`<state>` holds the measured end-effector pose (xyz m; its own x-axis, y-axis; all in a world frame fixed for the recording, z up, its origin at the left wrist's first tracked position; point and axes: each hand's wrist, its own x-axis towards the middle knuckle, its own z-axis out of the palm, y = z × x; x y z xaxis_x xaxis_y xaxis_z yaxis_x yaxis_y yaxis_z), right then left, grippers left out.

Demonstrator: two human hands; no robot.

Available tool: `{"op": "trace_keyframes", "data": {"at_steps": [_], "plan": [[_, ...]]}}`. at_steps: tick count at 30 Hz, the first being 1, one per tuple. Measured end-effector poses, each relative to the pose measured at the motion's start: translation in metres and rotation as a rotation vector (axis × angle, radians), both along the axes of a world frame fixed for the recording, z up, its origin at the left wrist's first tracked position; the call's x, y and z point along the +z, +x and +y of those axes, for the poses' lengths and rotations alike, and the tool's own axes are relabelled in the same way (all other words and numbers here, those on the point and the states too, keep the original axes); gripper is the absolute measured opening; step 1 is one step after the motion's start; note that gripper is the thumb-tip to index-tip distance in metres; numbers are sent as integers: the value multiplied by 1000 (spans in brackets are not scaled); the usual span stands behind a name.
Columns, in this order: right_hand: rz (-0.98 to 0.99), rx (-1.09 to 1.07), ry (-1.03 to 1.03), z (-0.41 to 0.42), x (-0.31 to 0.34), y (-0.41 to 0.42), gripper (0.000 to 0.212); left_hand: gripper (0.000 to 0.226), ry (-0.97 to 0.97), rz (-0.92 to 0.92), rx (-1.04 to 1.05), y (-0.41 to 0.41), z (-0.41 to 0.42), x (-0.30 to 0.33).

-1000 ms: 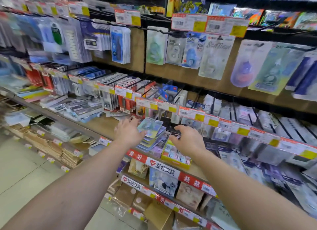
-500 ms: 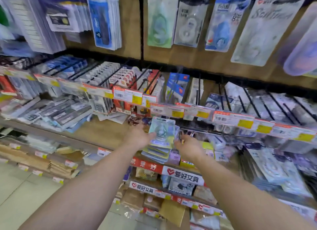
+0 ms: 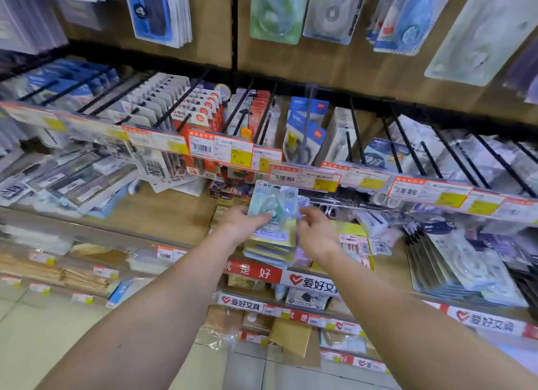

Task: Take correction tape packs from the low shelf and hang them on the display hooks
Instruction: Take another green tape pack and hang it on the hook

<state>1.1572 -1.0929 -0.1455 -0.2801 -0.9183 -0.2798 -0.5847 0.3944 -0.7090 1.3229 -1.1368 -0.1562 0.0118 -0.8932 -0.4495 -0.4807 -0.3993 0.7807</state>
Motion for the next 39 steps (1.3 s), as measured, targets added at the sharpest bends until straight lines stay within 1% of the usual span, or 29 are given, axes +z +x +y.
{"op": "trace_keyframes", "data": {"at_steps": [2, 4, 5, 7, 10, 12, 14, 15, 18, 20, 22, 25, 26, 27, 29, 33, 37, 39], "plan": [[-28, -108, 26, -5, -6, -4, 37, 41, 33, 135, 78, 7, -1, -3], [-62, -164, 53, -7, -12, -8, 37, 21, 59, 264, 146, 12, 2, -4], [-76, -179, 75, -7, -13, -8, 38, 14, 64, 300, 164, 14, 2, -5], [-129, -205, 126, -7, -16, -7, 40, 16, 64, 345, 181, 15, 4, -6], [-280, -256, 161, -10, -19, -1, 49, 17, 55, 383, 196, 16, 6, -2], [-298, -277, 172, -12, -19, 1, 51, 18, 40, 390, 188, 16, 7, 0], [-312, -293, 185, -14, -18, 2, 61, 17, 27, 389, 178, 15, 8, 3], [-327, -303, 192, -14, -16, 3, 62, 18, 21, 389, 175, 15, 9, 4], [-384, -338, 224, -15, -16, 3, 39, 17, 29, 389, 166, 15, 11, 3], [-439, -364, 227, -12, -13, 4, 39, 16, 37, 380, 163, 16, 14, 4], [-509, -362, 213, -9, -13, 2, 36, 24, 42, 360, 152, 17, 16, 5], [-639, -345, 190, 1, -8, 2, 39, 16, 25, 330, 115, 15, 21, 8], [-671, -335, 183, 3, -9, 1, 38, 18, 14, 327, 103, 13, 24, 11], [-694, -329, 179, 6, -8, -1, 35, 19, 1, 327, 92, 11, 26, 14], [-731, -313, 157, 13, -5, -5, 19, 17, -26, 333, 73, 7, 31, 21], [-791, -246, 85, 27, -1, -17, 7, 20, -63, 351, 87, 1, 45, 33], [-764, -224, 36, 46, 2, -33, 8, 17, -91, 337, 85, -10, 64, 41], [-731, -224, 13, 62, 7, -49, 17, 12, -86, 324, 73, -23, 78, 43]]}}
